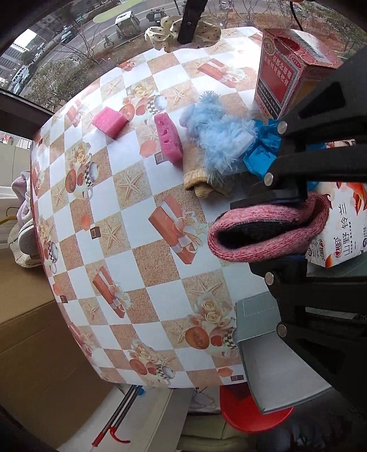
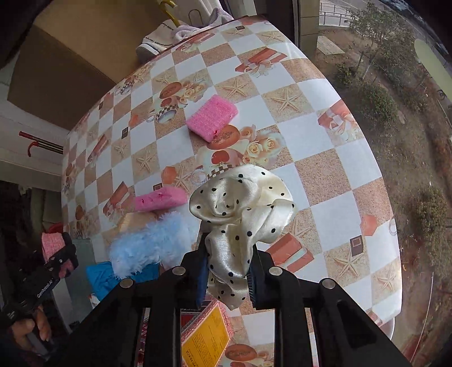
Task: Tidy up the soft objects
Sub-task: 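Carry the pink hat with the left tool while the right tool carries the scrunchie toward the white box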
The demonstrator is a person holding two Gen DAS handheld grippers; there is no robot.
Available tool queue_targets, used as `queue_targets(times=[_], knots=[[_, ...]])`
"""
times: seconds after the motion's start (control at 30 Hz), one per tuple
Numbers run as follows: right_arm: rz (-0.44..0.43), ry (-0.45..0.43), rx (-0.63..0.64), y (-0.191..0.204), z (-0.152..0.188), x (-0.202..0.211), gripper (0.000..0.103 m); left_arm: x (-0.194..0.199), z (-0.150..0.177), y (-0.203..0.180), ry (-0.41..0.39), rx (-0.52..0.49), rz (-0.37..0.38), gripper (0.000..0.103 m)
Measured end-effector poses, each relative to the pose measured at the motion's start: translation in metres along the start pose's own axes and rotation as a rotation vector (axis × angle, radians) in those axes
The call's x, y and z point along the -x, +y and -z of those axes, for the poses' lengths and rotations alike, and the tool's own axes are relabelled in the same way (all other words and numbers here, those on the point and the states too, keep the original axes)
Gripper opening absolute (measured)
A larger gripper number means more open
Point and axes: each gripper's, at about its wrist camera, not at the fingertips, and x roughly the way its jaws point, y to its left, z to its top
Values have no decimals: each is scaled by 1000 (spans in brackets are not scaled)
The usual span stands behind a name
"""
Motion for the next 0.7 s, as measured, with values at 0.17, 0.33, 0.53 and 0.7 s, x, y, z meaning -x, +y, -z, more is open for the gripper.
queue_targets(times=[0.17, 0.33, 0.53, 0.7], knots=[[-29, -38, 13, 28, 21, 28, 24, 28, 31, -3, -40, -17, 23, 27], [-56, -57, 41, 60, 53, 52, 24, 50, 63, 1, -81, -39, 33, 27], [-101, -55, 82, 102, 96, 69, 24, 71, 105, 10, -99, -44, 57, 27], [-133, -27, 129, 138, 130, 66, 24, 82, 134, 22, -105, -29, 61, 27]])
